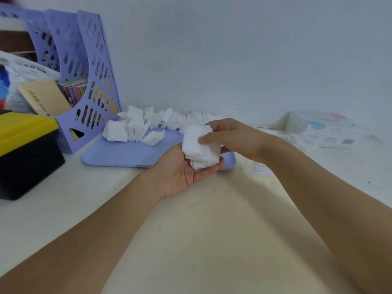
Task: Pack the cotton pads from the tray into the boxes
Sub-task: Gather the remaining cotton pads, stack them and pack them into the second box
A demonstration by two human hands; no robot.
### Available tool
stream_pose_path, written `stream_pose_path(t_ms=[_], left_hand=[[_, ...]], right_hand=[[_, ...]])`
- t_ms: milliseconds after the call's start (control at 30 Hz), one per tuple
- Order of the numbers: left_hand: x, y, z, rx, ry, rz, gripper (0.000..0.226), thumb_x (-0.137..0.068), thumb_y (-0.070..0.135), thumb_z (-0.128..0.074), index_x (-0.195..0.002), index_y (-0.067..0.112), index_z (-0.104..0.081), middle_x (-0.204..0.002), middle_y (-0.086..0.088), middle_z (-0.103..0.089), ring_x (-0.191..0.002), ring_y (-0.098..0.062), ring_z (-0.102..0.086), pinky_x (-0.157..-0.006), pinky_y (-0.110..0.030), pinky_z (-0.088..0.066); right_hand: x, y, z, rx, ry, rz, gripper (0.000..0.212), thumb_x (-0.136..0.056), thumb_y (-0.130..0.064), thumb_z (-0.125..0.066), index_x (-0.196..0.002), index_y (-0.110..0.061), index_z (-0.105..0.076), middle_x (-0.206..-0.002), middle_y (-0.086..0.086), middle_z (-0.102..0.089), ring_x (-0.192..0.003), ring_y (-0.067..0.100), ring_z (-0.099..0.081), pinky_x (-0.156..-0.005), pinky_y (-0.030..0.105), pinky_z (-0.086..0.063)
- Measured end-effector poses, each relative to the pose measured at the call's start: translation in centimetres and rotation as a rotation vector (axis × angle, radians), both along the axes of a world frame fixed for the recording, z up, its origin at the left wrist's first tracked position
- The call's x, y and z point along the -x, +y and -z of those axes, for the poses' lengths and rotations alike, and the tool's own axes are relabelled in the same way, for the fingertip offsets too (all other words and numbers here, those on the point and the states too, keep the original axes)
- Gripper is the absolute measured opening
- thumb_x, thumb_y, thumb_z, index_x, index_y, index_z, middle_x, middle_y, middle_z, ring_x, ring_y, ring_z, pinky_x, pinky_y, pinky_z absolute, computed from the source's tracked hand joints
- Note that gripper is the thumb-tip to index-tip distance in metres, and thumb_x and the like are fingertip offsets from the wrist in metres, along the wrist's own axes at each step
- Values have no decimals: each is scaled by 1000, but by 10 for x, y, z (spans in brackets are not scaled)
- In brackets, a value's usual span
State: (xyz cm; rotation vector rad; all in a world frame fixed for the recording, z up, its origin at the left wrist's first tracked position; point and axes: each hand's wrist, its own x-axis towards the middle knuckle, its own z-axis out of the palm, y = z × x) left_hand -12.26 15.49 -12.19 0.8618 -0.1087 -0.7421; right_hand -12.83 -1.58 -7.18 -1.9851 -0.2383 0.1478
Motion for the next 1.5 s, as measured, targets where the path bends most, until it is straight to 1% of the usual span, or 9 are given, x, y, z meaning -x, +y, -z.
stream_pose_path(t_ms=[200,400,567,800,1000,1100,1233,1367,1500], left_hand=[[-2,4,-4,-25,28,9,49,-99,41,-51,-130,6,-64,-127,-18,-68,-91,-37,-72,-75,-37,-63],[-2,4,-6,33,51,-49,45,-88,25,-60,-125,0,-63,-121,-20,-70,-91,-33,-74,-74,-35,-64],[-5,6,-6,69,122,-158,34,-102,21,-54,-122,-6,-59,-105,-25,-73,-83,-35,-76,-66,-37,-64],[-12,12,-9,-15,-13,-425,37,-99,24,-61,-129,2,-57,-102,-20,-75,-78,-27,-77,-59,-29,-61],[-8,17,-9,-72,-70,-254,37,-103,30,-51,-121,0,-61,-110,-20,-74,-81,-23,-76,-60,-25,-61],[-8,14,-9,-52,-64,-246,34,-104,27,-52,-121,-1,-61,-113,-22,-73,-83,-25,-76,-61,-27,-61],[-7,11,-7,-43,-121,-250,30,-103,21,-54,-125,3,-62,-116,-16,-73,-96,-27,-75,-74,-28,-62],[-7,8,-6,-37,-148,-253,31,-104,21,-51,-128,4,-61,-118,-12,-74,-104,-26,-73,-85,-31,-61],[-10,10,-4,-31,-119,-269,29,-105,20,-50,-127,5,-62,-117,-13,-74,-106,-29,-72,-84,-33,-61]], right_hand=[[1,-7,-1,-4,-18,-81,27,-94,-7,-68,-120,-6,-68,-122,13,-70,-113,26,-69,-98,39,-57],[0,-13,-2,-307,75,-117,33,-96,-11,-63,-128,-4,-65,-127,11,-70,-119,22,-66,-98,40,-56],[-12,-23,-6,-617,123,232,21,-93,-13,-68,-112,-3,-69,-109,12,-69,-95,27,-70,-88,40,-60],[-17,-18,1,239,-25,295,16,-91,-7,-68,-100,5,-72,-97,23,-75,-88,34,-75,-84,46,-62],[-18,1,1,634,4,248,27,-92,-7,-59,-117,-1,-69,-120,19,-69,-108,35,-67,-96,44,-55],[-16,3,-14,474,-152,391,30,-96,-11,-51,-115,6,-68,-122,22,-67,-109,40,-63,-89,38,-53],[-9,7,-21,147,58,300,45,-87,-46,-74,-97,-2,-73,-94,8,-75,-81,25,-76,-73,34,-64],[-8,10,-11,132,-75,337,25,-82,-17,-84,-89,4,-73,-82,14,-76,-66,18,-75,-68,31,-64],[-12,3,-15,7,-65,314,13,-88,-11,-76,-78,-4,-70,-76,8,-74,-63,16,-72,-71,33,-64]])
